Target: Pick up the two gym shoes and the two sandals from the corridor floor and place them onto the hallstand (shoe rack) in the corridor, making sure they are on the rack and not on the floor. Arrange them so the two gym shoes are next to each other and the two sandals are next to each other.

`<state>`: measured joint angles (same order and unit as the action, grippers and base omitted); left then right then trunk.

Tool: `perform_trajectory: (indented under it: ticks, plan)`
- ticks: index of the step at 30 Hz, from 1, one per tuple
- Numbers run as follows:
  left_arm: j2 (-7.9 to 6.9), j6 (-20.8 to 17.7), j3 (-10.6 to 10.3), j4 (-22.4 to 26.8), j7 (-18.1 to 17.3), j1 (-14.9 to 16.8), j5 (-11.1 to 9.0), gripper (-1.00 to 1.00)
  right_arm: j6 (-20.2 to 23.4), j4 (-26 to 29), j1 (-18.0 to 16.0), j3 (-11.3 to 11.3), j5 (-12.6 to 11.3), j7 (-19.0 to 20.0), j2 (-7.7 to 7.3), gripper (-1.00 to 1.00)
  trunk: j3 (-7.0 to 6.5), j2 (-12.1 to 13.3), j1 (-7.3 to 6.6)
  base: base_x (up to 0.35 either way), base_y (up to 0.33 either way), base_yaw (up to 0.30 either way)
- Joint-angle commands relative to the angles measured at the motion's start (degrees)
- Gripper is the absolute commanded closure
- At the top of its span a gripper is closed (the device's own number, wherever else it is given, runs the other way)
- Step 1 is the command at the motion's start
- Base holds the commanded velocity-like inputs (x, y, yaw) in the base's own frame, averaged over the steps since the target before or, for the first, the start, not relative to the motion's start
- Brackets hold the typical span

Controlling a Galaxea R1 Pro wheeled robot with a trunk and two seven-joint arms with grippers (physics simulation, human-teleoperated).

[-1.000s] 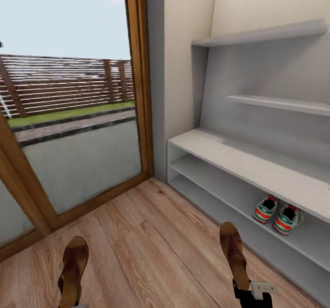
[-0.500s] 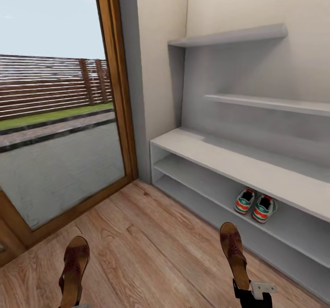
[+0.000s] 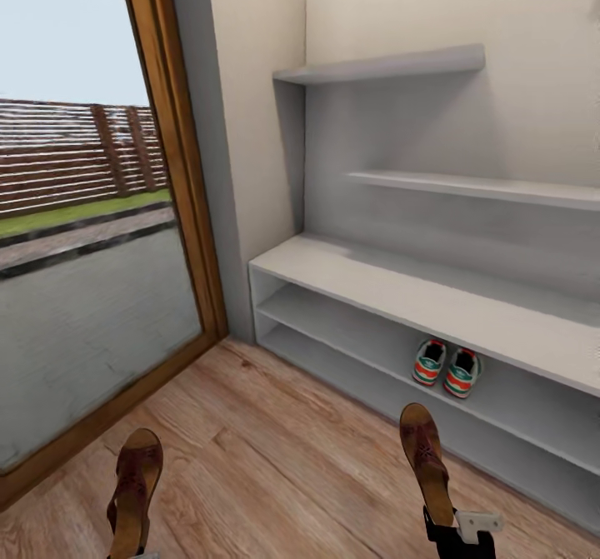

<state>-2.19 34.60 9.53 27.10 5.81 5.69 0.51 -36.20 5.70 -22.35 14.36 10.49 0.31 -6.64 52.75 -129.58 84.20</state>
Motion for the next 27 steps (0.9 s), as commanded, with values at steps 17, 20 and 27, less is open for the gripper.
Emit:
perform_trajectory:
  ticks: [17, 20, 27]
  plan:
    - [-0.01, 0.12, -0.03, -0.03, 0.25, 0.03, 0.28, 1.0, -0.21, -0.07, -0.06, 0.5, 0.4, 0.13, 0.02, 1.0, 0.05, -0.02, 0.01, 0.073, 0.3, -0.265]
    - [-0.01, 0.12, -0.02, -0.03, 0.25, 0.03, 0.28, 1.0, -0.23, -0.07, -0.06, 0.5, 0.4, 0.13, 0.01, 1.0, 0.05, -0.02, 0.01, 0.132, 0.305, -0.265]
    - [-0.01, 0.12, -0.03, -0.03, 0.25, 0.03, 0.28, 1.0, -0.23, -0.07, -0.06, 0.5, 0.4, 0.13, 0.03, 1.0, 0.05, -0.02, 0.01, 0.028, 0.301, -0.265]
